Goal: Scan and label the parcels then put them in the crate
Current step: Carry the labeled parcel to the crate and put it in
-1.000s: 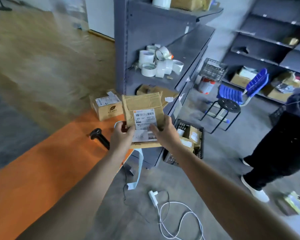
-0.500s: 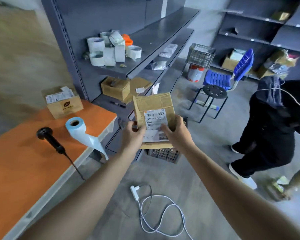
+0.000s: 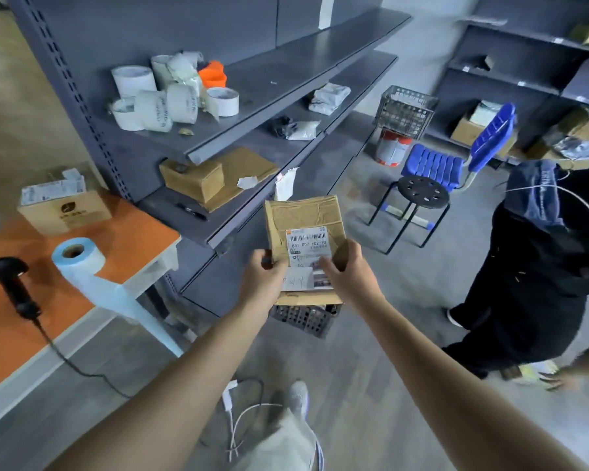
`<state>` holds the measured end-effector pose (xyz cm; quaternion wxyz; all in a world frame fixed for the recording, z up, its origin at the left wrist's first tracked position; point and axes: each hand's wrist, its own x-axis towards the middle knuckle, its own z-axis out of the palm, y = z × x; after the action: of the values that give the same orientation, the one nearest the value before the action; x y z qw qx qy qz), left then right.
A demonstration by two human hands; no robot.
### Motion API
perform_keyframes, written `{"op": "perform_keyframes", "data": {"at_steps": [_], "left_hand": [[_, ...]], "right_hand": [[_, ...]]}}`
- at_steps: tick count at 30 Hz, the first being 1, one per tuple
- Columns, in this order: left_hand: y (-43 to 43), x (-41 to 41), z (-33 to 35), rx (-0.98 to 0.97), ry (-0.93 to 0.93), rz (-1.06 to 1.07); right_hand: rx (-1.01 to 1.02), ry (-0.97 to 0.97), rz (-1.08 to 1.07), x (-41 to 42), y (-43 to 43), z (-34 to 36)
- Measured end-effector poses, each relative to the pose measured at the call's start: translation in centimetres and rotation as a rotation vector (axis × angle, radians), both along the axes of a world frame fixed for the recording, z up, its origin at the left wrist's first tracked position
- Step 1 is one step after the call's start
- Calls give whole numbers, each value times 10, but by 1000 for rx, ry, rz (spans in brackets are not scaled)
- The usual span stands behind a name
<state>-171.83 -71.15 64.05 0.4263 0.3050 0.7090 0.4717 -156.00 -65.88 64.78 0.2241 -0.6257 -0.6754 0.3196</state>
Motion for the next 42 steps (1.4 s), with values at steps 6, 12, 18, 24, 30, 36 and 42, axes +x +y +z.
{"op": "perform_keyframes", "data": {"at_steps": [6, 12, 18, 24, 30, 36, 42], "left_hand": [[116, 28, -19, -16, -18, -33], [262, 36, -37, -76, -84, -50], [368, 31, -36, -111, -114, -69], [432, 40, -38, -121, -127, -65], [474, 61, -62, -160, -92, -34], [502, 94, -129, -270, -1, 102], [522, 121, -203, -391, 104, 131]], "right_hand": [[-36, -44, -3, 30, 116, -21], [-120, -87, 20, 37, 260, -33], [-194, -97, 53, 39, 370, -31], [-217, -118, 82, 50, 441, -36], [-250, -157, 142, 72, 504, -64], [-433, -102, 201, 86, 566, -138], [-673, 67, 192, 109, 595, -230]]}}
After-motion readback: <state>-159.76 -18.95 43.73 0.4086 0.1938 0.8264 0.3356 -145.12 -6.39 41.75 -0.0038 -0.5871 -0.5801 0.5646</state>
